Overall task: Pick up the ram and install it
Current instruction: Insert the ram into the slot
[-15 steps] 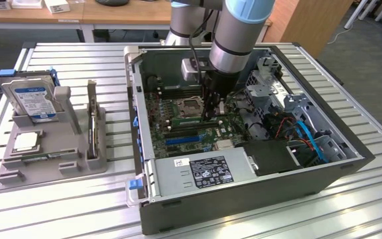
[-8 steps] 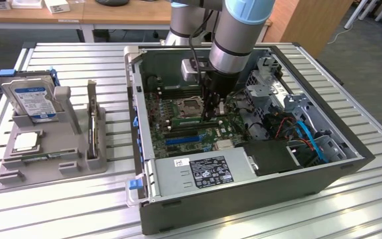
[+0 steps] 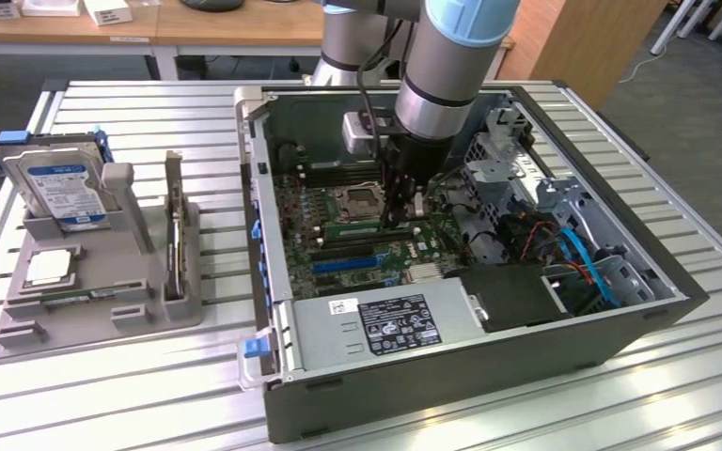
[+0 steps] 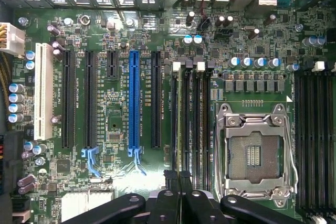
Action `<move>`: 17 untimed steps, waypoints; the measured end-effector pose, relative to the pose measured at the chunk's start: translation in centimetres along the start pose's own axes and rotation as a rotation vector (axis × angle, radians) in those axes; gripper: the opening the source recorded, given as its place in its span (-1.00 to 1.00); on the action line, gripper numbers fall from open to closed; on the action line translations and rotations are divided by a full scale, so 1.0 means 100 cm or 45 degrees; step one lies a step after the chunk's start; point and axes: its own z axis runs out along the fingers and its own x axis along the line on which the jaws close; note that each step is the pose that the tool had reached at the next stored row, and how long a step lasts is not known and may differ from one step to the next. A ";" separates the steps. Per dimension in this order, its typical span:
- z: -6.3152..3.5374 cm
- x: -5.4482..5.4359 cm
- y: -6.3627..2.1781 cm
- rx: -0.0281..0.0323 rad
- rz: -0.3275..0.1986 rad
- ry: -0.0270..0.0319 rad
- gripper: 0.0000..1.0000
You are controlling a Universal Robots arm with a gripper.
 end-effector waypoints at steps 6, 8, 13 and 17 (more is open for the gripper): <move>0.0000 0.000 0.0000 -0.0002 -0.003 0.0004 -0.76; 0.0000 0.000 0.0000 -0.0004 -0.008 0.0006 -0.76; 0.0000 0.000 0.0001 -0.0008 -0.015 0.0008 -0.76; 0.0011 0.000 0.0000 -0.0008 -0.015 0.0008 -0.76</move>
